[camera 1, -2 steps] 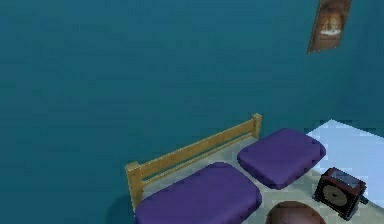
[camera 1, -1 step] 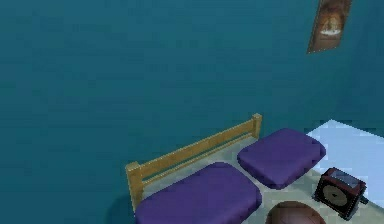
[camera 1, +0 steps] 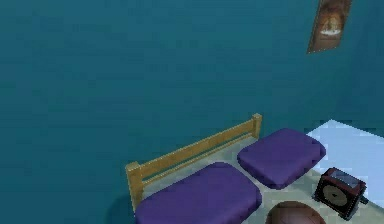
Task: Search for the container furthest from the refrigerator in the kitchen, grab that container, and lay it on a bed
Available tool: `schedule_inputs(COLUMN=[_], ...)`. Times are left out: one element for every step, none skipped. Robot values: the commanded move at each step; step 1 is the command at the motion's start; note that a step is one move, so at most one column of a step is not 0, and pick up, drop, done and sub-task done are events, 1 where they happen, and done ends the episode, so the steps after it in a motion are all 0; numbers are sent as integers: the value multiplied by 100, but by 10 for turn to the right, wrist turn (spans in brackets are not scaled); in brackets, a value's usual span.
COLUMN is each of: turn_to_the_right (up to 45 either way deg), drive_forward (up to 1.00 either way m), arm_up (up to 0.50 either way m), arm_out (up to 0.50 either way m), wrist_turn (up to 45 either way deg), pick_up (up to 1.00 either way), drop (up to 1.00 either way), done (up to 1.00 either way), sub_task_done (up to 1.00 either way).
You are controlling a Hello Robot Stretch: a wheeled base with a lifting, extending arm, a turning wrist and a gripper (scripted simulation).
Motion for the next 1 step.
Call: schedule_inputs(turn_to_the_right=[0], drive_forward=[0], arm_up=[10], arm_out=[0], wrist_turn=[0], pick_up=[0], drop=[0], done=[0], sub_task_done=[0])
